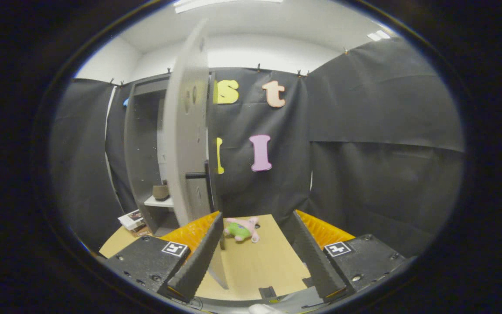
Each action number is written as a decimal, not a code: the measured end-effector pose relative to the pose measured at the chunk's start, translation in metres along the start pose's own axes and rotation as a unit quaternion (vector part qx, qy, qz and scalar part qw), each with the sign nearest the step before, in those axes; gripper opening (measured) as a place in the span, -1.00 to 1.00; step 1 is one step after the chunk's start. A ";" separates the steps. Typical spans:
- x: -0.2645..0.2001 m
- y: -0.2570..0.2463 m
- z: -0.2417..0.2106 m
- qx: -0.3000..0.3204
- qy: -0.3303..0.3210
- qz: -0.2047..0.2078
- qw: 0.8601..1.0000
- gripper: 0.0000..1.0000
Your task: Open the shoe cabinet door, grab the shoes and put them into the shoe cabinet, then close the shoe cabinet door.
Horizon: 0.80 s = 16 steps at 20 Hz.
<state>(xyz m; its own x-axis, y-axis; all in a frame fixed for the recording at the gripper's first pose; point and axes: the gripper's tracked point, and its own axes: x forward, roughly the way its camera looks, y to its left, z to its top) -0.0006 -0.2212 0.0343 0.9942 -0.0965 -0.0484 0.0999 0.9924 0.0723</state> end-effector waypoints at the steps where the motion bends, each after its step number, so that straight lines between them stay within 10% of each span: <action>1: 0.013 0.002 0.002 0.002 0.000 0.016 1.000 0.97; 16: 0.037 0.124 -0.011 -0.030 0.013 0.175 0.984 0.90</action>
<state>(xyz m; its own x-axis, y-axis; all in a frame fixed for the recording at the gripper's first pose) 0.0483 -0.1005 0.0307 0.9656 0.2541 -0.0560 -0.2527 0.9671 0.0308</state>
